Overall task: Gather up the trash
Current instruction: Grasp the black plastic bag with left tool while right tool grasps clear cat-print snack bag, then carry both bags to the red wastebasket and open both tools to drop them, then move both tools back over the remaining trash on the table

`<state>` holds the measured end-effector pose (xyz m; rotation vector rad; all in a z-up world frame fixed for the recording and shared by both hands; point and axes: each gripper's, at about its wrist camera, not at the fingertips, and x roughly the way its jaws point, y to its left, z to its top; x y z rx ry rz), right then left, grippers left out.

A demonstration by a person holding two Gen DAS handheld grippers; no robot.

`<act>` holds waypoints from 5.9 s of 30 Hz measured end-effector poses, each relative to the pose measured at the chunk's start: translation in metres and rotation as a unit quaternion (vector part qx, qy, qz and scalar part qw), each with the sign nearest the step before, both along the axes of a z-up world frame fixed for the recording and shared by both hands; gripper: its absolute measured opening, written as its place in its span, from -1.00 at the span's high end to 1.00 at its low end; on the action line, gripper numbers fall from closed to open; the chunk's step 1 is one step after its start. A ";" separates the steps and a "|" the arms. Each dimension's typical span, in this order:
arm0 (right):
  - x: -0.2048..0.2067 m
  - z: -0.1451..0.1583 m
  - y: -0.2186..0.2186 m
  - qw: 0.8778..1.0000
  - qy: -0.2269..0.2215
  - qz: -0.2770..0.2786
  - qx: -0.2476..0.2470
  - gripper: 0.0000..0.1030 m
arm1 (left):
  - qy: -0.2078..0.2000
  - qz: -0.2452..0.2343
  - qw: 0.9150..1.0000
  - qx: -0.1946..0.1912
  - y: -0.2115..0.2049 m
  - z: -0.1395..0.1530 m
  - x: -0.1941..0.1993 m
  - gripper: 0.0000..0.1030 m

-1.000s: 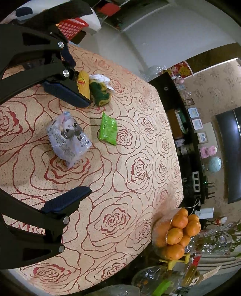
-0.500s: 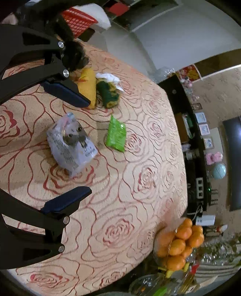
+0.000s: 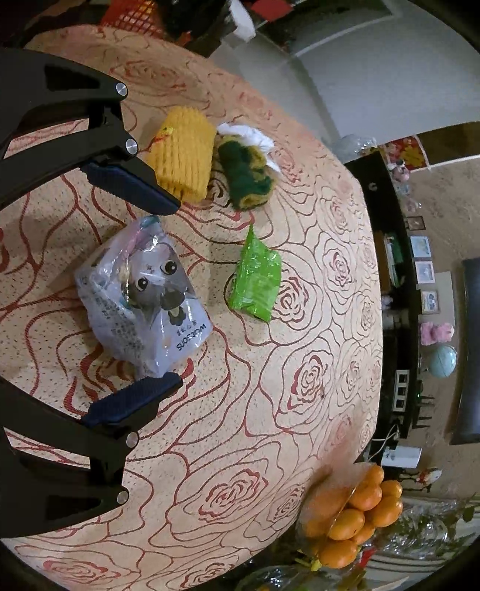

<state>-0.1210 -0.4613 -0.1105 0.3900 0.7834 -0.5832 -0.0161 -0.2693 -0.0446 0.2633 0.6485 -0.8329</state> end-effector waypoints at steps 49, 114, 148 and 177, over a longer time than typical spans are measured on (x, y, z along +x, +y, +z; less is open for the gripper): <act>0.013 0.099 0.081 0.985 -0.120 0.088 -0.082 -0.29 | -0.100 0.154 0.982 -0.041 0.116 0.080 0.031 0.41; 0.196 0.113 0.276 0.900 -0.098 0.419 0.068 -0.51 | 0.019 0.289 0.956 0.051 0.228 0.019 0.123 -0.08; 0.134 0.119 0.190 0.953 -0.104 0.283 -0.020 -0.59 | -0.038 0.282 0.958 -0.043 0.230 0.053 0.097 -0.47; 0.076 0.013 0.060 0.993 0.010 0.121 0.006 -0.63 | -0.050 0.172 0.984 -0.018 0.141 0.041 0.052 -0.48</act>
